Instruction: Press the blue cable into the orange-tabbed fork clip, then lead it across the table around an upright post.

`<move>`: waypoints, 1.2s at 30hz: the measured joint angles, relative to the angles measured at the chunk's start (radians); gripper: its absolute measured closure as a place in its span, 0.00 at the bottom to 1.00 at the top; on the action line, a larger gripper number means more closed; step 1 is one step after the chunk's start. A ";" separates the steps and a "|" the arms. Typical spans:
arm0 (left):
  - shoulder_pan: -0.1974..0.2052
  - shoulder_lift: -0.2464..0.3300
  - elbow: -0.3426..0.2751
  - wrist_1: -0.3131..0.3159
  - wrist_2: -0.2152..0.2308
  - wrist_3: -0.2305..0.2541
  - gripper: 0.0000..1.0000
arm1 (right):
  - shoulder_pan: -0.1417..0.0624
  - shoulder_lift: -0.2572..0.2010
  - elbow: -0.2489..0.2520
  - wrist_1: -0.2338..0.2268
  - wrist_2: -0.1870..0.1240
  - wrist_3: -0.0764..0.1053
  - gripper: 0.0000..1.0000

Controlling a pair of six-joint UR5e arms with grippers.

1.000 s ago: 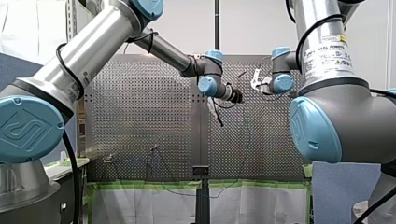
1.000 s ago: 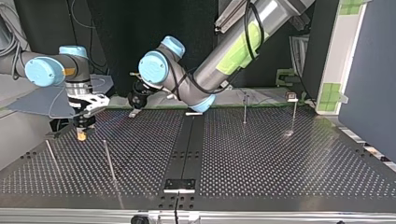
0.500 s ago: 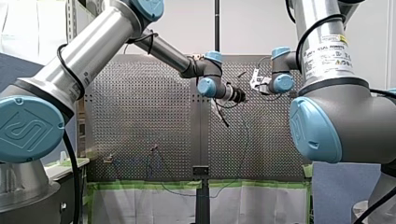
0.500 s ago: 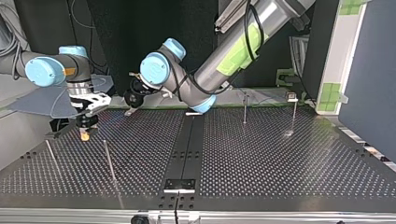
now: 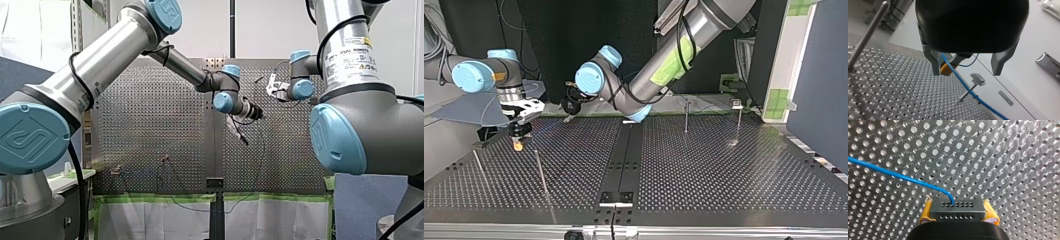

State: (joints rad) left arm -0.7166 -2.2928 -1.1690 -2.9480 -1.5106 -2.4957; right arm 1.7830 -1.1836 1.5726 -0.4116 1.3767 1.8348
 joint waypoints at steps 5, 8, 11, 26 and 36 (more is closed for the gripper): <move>0.005 -0.004 0.011 0.018 -0.001 -0.041 0.00 | 0.002 0.000 0.000 0.000 -0.004 0.000 1.00; 0.005 -0.016 0.029 0.019 0.001 -0.061 0.00 | 0.004 0.000 0.000 -0.001 -0.010 0.000 1.00; 0.003 -0.035 0.051 0.006 0.001 -0.068 0.00 | 0.004 0.000 0.000 -0.002 -0.015 0.001 1.00; 0.007 -0.096 0.146 -0.090 -0.058 0.020 0.31 | 0.005 0.000 0.000 -0.003 -0.022 0.004 1.00; 0.002 -0.095 0.148 -0.099 -0.065 0.094 0.48 | 0.006 0.000 0.000 -0.001 -0.022 0.002 1.00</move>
State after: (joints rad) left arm -0.7144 -2.3879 -1.0214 -3.0465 -1.5759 -2.4012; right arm 1.7891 -1.1836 1.5726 -0.4128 1.3543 1.8372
